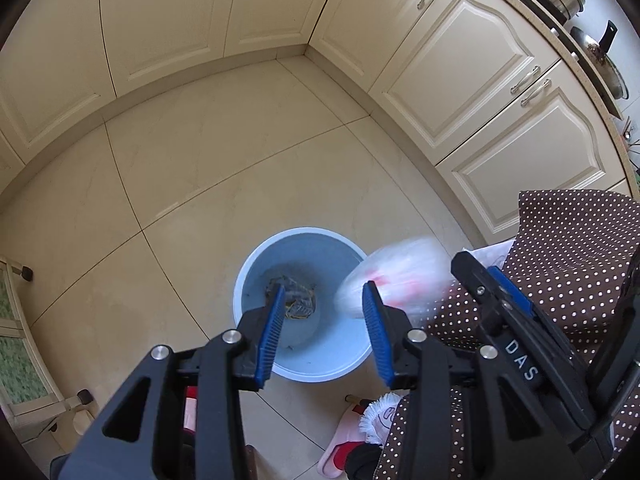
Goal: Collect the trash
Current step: 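Carry both bags over the blue bin and open both tools to drop them, then move both tools back over the table toward the orange peels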
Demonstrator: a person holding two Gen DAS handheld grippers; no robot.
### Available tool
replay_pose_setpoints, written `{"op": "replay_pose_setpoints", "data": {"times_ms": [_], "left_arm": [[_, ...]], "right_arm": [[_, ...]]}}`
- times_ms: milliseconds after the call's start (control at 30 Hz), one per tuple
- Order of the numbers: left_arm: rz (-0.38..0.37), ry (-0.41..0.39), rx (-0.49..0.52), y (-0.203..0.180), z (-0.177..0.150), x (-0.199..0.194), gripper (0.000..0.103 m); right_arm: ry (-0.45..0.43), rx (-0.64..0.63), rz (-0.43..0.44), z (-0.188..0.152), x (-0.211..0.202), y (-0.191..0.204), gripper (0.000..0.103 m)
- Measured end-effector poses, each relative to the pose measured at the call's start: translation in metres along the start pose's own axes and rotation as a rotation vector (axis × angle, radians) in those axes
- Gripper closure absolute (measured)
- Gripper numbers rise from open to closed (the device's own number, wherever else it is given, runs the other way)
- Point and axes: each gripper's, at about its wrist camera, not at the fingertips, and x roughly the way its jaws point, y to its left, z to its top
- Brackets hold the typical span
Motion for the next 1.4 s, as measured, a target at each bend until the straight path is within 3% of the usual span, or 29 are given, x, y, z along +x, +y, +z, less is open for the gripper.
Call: {"op": "replay_pose_setpoints", "data": {"times_ms": [200, 467, 600, 833, 1100, 1233, 1400], "left_arm": [[-0.013, -0.047, 0.01, -0.009, 0.0, -0.032, 0.063], [-0.088, -0.175, 0.073, -0.045, -0.008, -0.12, 0.063], [-0.152, -0.248, 0.142, -0.076, -0.022, -0.171, 0.06], [-0.276, -0.315, 0.334, -0.169, -0.067, -0.236, 0.053], [-0.366, -0.258, 0.594, -0.286, -0.122, -0.243, 0.05], [-0.383, -0.208, 0.683, -0.332, -0.144, -0.227, 0.05], [-0.371, -0.152, 0.718, -0.368, -0.155, -0.2, 0.05]], "right_arm": [[-0.048, -0.01, -0.001, 0.006, -0.035, 0.007, 0.052], [-0.24, -0.028, -0.024, 0.016, -0.148, 0.01, 0.052], [-0.353, -0.012, -0.055, 0.013, -0.215, -0.003, 0.051], [-0.497, 0.071, -0.169, -0.01, -0.319, -0.059, 0.047], [-0.553, 0.281, -0.355, -0.053, -0.394, -0.177, 0.045], [-0.527, 0.365, -0.398, -0.067, -0.402, -0.219, 0.044], [-0.485, 0.428, -0.415, -0.08, -0.4, -0.253, 0.043]]}}
